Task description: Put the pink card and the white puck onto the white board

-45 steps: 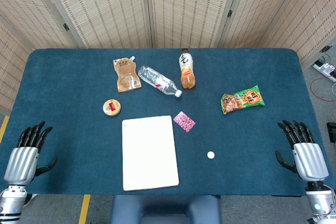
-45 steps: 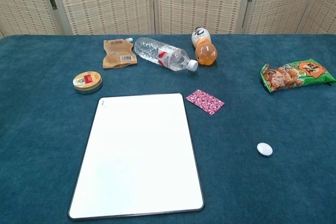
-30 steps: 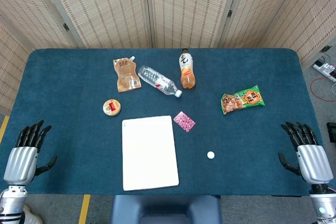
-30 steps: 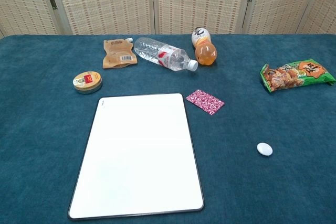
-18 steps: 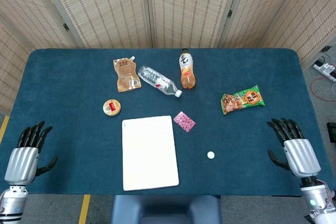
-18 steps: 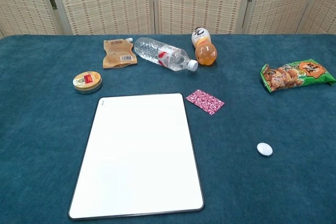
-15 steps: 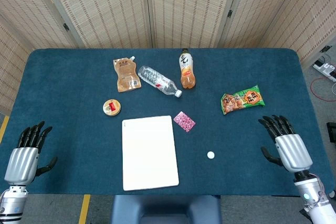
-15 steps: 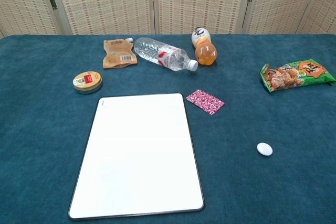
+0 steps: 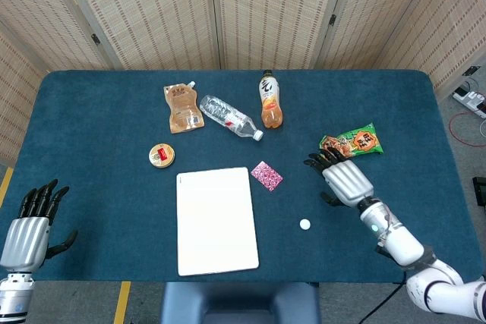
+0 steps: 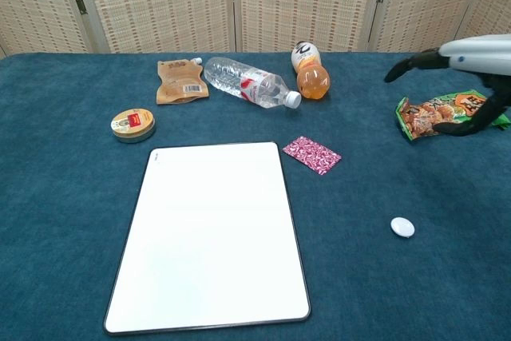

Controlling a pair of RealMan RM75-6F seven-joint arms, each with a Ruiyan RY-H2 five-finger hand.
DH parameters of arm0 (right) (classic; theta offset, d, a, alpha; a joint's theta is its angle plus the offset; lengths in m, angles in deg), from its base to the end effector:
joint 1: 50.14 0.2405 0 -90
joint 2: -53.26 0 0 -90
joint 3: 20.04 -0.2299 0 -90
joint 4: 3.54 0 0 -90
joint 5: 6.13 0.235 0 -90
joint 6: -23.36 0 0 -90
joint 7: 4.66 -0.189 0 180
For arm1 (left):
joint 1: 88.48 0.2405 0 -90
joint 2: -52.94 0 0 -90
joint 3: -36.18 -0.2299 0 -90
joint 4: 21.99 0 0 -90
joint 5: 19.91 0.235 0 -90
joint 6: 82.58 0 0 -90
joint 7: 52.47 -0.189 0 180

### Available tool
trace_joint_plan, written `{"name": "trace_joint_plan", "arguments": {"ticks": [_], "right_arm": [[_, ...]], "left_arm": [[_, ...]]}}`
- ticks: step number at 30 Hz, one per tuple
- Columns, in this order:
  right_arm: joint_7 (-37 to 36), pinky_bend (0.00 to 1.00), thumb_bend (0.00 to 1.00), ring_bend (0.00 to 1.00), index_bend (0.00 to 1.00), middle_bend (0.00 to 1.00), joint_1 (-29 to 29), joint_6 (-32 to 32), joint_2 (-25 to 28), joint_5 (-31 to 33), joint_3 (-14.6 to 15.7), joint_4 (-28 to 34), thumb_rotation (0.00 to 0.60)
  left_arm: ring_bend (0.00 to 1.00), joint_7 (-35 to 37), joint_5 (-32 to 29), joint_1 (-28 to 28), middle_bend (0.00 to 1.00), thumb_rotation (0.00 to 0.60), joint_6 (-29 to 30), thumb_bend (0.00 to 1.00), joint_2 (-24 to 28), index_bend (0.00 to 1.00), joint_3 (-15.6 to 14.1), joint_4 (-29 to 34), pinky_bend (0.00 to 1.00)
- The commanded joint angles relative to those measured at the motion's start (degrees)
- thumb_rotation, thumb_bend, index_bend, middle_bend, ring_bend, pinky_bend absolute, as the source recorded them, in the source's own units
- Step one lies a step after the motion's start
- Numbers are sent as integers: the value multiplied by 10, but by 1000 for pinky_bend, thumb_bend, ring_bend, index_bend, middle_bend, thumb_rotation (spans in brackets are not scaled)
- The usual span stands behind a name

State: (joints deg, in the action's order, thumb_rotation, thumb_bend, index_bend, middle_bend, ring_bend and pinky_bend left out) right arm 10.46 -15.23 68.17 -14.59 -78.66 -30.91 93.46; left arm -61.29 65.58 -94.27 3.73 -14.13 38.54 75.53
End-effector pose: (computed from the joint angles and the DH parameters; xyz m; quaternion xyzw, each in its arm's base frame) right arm -0.1644 -0.3523 0.0097 0.7862 -0.3632 0.2996 0.4003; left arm -0.2672 0.2261 0.1031 -0.5987 -0.3785 -0.3915 0.5874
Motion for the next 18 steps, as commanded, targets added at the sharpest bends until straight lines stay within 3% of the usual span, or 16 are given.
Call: {"name": "trace_joint_plan", "arguments": {"ticks": [1,9,18], "right_arm": [[56,0,394,28,139,123,66,-57,-54,61,-14,-49,600],[132,0,364,26,141,115,158,-101,-136,169,-2,-129,600],[184,0,309,2,141,106,225,-116,-188,251,41,-197,600]], "left_arm": [[63,1,0,1,27,600,0,316,1,131,0,0,0],[63,3,0,2,27,600,0,316,2,131,0,-1,0],[63,14,-10,7,27,600,-3,316,2,131,0,-12,0]]}}
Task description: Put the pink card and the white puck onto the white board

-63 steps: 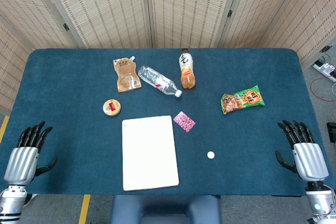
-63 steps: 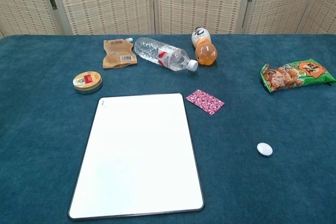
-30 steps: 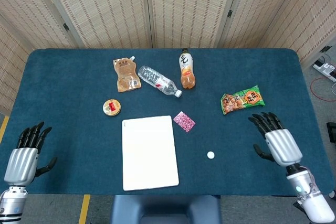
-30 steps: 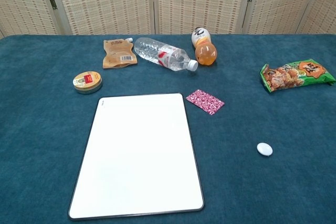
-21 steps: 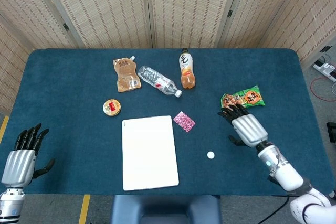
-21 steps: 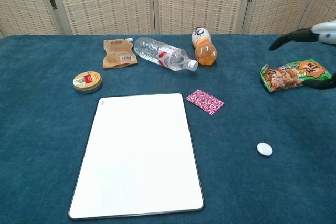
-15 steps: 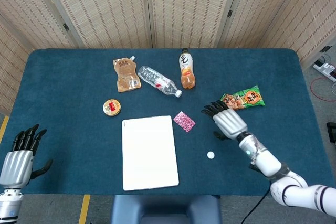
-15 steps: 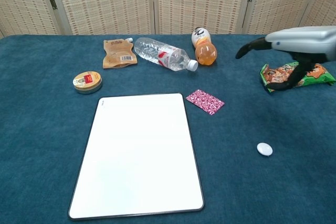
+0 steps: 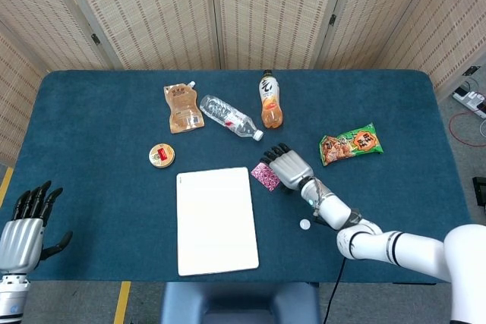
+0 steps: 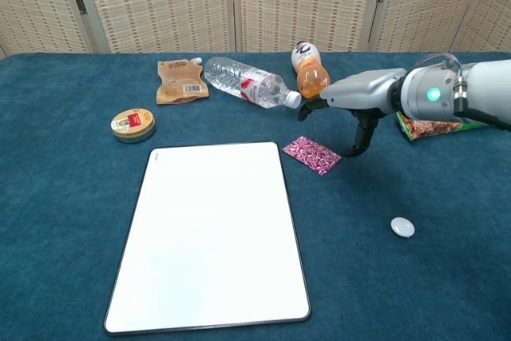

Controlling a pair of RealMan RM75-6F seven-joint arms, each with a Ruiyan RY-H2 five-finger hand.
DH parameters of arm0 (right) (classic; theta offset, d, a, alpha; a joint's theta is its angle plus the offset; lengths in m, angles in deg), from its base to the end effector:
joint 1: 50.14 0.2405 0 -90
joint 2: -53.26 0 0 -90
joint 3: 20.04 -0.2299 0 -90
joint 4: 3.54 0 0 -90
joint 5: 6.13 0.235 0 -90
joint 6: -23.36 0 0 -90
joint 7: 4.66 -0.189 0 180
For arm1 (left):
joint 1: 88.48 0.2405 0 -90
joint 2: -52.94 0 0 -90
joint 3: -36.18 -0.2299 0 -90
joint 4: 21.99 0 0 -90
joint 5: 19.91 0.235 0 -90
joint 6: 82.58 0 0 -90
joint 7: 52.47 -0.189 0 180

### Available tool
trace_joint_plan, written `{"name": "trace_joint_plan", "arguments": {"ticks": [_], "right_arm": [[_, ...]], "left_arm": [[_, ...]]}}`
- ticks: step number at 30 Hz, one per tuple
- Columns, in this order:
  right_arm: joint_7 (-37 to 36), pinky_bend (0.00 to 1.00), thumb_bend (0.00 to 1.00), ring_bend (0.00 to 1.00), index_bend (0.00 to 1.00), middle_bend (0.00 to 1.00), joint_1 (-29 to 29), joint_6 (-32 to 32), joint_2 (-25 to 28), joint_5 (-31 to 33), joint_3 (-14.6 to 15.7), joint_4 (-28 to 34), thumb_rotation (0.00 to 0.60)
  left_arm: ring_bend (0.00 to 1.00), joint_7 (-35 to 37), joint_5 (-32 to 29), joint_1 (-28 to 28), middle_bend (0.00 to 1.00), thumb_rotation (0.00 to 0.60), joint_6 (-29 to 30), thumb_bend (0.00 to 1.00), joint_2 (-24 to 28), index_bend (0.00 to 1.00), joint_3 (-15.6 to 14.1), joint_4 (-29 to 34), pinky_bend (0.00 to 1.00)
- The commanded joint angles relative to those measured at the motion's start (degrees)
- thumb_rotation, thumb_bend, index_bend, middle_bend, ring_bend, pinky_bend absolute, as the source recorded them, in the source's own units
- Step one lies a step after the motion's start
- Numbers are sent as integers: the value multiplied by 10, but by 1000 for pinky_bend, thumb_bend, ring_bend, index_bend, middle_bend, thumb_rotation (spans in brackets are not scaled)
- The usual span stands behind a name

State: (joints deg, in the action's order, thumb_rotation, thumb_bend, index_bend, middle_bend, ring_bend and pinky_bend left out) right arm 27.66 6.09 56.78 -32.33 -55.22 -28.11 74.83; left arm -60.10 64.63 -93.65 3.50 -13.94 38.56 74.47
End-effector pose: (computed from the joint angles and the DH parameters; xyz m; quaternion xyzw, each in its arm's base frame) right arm -0.1155 -0.4065 -0.0858 0.8481 -0.3149 0.2045 0.3738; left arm -0.2775 0.2238 0.1058 -0.5923 -0.3864 -0.3838 0.5938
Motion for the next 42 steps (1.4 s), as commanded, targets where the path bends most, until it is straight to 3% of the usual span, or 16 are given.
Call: {"name": "trace_joint_plan", "arguments": {"ticks": [1,16,42], "right_arm": [[15,0,299,0,141,105,16,-2,-14,22,17,-15,600],[43,0,299,0,141,104,59,19,-59,62,57,-67,600],[54,0,300,0,141,104,78,27,-94,66,80,-107,600]], "left_arm": [[63,3,-1,1,27,600,-1,316,0,131,0,-2,0],[63,9,-2,2,28,600,-5,316,-3,131,0,-9,0],[63,13,-6,6,27,600,-8,316,-2,138,-2,-13,0]]}}
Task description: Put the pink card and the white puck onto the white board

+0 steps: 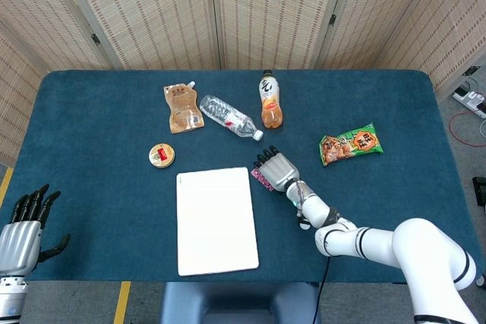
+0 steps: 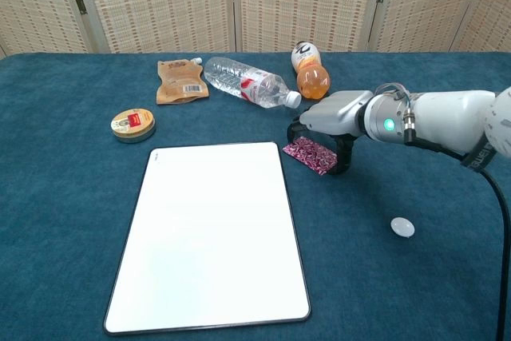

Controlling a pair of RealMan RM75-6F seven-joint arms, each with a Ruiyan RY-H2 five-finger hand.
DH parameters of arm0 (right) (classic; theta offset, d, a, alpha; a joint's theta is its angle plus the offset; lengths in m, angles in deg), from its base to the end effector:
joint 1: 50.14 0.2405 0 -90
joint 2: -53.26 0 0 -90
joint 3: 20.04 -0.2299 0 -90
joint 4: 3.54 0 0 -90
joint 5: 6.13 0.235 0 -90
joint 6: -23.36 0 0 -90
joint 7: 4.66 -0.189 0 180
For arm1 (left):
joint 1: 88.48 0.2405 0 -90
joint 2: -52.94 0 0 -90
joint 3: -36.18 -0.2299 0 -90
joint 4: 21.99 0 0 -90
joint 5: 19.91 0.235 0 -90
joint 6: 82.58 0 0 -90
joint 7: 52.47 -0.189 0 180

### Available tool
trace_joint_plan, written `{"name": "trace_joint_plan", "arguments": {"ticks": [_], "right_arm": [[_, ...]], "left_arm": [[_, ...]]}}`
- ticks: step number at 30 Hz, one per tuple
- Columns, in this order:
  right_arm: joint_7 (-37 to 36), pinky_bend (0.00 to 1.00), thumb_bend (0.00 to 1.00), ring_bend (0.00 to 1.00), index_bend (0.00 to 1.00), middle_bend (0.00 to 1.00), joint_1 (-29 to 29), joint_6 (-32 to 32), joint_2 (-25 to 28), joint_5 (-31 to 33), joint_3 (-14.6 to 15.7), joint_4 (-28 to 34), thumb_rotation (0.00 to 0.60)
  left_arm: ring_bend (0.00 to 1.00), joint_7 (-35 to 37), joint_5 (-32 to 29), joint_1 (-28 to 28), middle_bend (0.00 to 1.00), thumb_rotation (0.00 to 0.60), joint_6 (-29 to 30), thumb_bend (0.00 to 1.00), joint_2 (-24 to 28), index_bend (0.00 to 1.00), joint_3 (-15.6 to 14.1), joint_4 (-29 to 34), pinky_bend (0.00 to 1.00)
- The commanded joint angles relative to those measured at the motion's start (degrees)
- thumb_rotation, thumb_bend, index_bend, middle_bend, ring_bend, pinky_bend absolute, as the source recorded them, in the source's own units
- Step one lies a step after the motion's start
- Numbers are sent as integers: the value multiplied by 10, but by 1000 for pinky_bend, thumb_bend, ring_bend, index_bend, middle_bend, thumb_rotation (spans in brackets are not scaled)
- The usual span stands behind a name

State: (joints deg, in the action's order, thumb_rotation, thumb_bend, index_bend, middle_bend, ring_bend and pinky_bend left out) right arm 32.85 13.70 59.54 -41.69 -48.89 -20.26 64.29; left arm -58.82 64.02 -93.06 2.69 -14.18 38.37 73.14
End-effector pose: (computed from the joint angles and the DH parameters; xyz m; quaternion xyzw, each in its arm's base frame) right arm -0.1170 -0.4128 -0.1250 0.8708 -0.2497 0.1554 0.3941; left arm -0.2876 0.2204 0.1041 -0.5896 -0.3977 -0.3749 0.5948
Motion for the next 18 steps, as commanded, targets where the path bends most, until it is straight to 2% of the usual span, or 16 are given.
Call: {"name": "trace_joint_plan", "arguments": {"ticks": [1,14,18], "right_arm": [[4,0,300,0,141,104,3,-1,-1,5,2,-2,600],[11,0,300,0,141,104,9,2,3,19,12,7,600],[10,0,299,0,170,104,8,4,2,21,13,4,600]], "left_arm": [[63,0,0,0,27,600,0,316,0,138,0,0,0],[63,2,1,1,27,600,-1,316,0,138,-1,-1,0],[63,2,3,0,27,600,-2,316,0,138,-1,-1,0]]}}
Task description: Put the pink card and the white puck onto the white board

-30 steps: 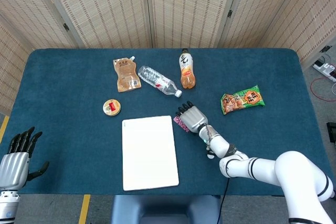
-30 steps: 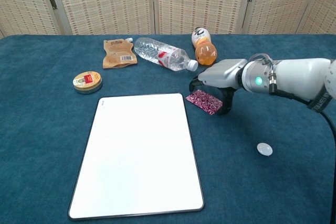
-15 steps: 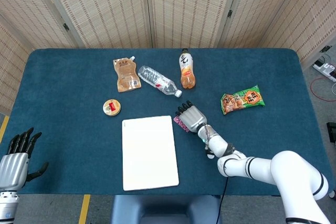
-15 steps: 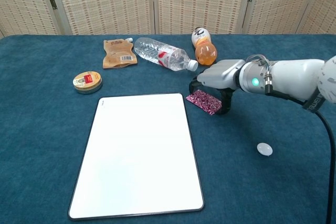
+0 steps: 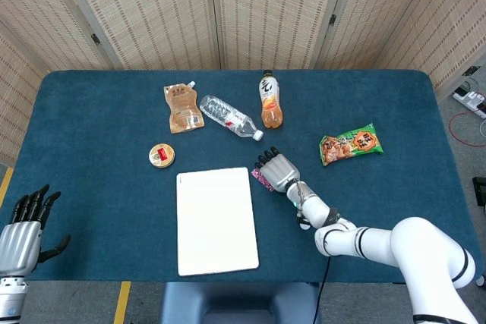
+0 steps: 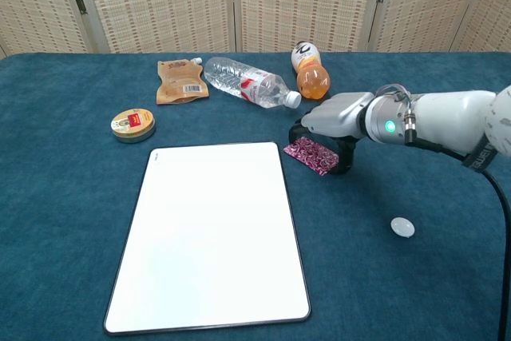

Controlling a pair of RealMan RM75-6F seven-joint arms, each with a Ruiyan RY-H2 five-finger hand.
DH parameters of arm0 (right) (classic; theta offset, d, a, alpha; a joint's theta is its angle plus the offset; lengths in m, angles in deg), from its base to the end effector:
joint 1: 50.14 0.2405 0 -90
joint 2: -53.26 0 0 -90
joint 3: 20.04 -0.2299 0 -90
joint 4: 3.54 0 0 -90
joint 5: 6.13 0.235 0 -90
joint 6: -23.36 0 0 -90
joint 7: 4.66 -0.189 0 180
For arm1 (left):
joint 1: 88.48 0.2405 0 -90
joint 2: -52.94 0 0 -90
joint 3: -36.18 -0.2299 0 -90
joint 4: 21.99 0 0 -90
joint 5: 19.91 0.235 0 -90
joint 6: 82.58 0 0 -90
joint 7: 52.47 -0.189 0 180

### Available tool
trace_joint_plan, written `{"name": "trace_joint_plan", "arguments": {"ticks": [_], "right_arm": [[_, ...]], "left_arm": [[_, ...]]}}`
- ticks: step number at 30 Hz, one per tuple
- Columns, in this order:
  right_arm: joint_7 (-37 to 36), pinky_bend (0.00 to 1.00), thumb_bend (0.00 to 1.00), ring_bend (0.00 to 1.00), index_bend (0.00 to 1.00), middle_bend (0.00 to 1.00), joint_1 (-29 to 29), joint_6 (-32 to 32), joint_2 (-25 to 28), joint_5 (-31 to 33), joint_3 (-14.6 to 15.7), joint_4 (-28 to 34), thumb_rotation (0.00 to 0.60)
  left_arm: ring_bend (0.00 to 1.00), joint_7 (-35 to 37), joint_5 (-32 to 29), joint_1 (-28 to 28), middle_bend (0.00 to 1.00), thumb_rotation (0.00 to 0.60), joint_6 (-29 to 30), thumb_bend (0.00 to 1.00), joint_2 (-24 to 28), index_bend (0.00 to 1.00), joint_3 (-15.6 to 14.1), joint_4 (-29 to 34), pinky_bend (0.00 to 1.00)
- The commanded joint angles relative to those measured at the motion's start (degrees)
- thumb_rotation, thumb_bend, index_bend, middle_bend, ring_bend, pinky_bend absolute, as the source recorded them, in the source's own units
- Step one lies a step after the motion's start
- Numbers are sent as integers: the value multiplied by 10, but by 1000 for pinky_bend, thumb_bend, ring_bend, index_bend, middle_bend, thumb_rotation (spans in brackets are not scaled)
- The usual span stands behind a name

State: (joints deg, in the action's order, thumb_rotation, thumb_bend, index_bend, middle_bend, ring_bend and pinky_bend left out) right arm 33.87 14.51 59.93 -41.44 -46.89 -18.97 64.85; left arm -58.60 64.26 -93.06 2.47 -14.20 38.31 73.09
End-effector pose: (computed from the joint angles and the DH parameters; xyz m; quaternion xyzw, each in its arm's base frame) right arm -0.1203 -0.4112 -0.1249 0.8722 -0.2478 0.1452 0.3959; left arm -0.2874 0.2202 0.1029 -0.5911 -0.3990 -0.3753 0.5920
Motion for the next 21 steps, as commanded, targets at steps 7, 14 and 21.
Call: {"name": "trace_joint_plan", "arguments": {"ticks": [7,14,21], "right_arm": [[-4,0,298,1,256,113,-3,8,-7,-3,0,-8,600],[-9,0,299,1,292,119,-8,15,-1,-8,-3,0,600],[-22,0,298,0,293,119,-14,39,27,-31,-15,49,600]], "left_arm": [[63,1,0,0,28,600,0,316,1,138,0,1,0],[63,0,2,-2,27,600,-1,316,0,139,1,1,0],[63,-2,3,-3,27,600,-2,316,0,139,2,2,0]]}}
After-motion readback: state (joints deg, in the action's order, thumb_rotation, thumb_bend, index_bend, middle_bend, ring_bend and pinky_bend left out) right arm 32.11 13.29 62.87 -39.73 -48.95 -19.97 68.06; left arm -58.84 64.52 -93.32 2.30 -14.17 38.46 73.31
